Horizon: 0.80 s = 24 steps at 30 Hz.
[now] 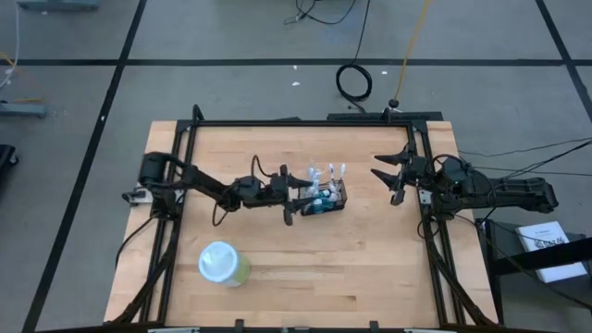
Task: Pick & Place toothbrushing station
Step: Return to Home Position
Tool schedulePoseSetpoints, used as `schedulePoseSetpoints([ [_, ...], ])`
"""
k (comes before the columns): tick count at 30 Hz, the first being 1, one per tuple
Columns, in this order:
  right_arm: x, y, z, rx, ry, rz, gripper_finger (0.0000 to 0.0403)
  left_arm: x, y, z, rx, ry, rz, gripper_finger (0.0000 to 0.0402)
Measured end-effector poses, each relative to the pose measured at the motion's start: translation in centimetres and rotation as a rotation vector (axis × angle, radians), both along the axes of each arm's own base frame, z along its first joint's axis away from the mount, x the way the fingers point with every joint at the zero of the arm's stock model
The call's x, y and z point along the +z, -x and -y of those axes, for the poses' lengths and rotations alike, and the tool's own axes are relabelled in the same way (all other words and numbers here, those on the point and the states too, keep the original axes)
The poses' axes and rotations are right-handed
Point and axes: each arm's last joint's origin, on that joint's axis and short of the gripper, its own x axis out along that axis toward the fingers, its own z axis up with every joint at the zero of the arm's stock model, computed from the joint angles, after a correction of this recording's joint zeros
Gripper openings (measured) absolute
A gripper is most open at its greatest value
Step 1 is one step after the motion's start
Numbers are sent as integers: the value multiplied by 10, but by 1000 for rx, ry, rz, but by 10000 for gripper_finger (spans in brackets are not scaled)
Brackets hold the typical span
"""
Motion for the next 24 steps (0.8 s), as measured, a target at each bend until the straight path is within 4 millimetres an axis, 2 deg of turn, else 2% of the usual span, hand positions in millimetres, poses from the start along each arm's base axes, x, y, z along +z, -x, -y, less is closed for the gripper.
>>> schedulePoseSetpoints([
  [6,0,0,0,0,0,0,183,31,12,0,-9,80,-106,241],
  [10,0,0,0,0,-1,-1,183,62,32,1,-9,94,-166,241],
  [13,0,0,0,0,-1,-4,183,87,56,1,-4,39,-232,241],
  [17,0,0,0,0,0,-5,183,110,97,-1,0,-63,-353,242],
  [21,-1,0,0,0,0,-6,183,123,141,-1,-4,-78,-461,242],
  [24,0,0,0,0,1,-5,183,124,171,-1,-2,-46,-553,242],
])
